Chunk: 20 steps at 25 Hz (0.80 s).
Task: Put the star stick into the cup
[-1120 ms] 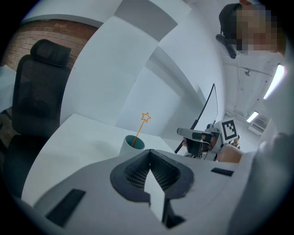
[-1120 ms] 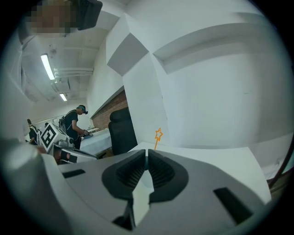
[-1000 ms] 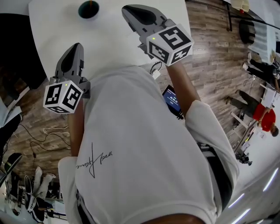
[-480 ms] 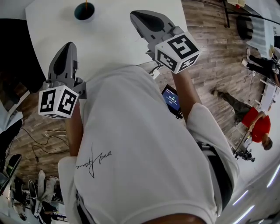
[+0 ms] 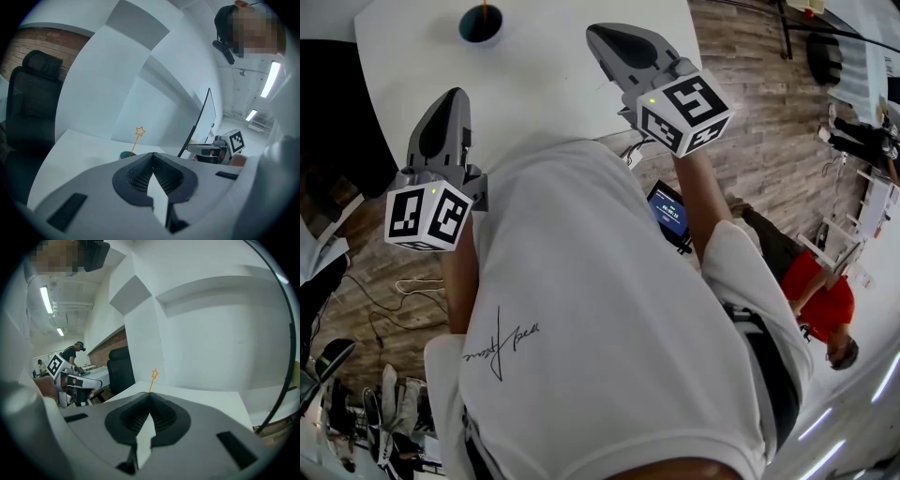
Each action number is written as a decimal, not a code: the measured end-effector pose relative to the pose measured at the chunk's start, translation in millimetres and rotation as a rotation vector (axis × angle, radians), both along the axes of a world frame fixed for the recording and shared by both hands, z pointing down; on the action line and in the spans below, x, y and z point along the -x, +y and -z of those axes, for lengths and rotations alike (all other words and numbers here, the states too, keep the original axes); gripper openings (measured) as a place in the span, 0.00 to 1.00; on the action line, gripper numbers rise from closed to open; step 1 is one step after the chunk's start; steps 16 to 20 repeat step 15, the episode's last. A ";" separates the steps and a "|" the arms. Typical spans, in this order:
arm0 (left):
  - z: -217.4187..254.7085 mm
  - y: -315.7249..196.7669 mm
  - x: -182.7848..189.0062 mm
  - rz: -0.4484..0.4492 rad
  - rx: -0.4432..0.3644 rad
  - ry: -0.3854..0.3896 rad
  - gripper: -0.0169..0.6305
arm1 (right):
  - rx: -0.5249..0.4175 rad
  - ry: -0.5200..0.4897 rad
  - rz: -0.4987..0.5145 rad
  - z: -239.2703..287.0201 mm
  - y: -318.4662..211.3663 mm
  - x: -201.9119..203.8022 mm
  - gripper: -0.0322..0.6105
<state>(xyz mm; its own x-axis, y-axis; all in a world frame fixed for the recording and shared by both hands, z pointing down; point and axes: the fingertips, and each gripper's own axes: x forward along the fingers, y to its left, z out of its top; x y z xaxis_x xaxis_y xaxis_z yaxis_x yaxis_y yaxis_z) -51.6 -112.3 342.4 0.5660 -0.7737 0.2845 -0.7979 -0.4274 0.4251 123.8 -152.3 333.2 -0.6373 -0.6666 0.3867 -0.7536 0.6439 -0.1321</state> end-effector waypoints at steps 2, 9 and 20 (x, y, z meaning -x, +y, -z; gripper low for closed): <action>-2.0 1.3 -2.1 0.002 0.004 0.003 0.04 | 0.001 0.005 0.007 -1.6 0.7 -0.2 0.06; -5.6 3.6 -5.8 -0.013 0.021 0.011 0.04 | 0.020 0.022 0.029 -7.4 3.1 3.0 0.06; -13.6 5.9 -8.8 -0.011 0.042 0.018 0.04 | 0.042 0.031 0.021 -13.4 3.8 -1.3 0.06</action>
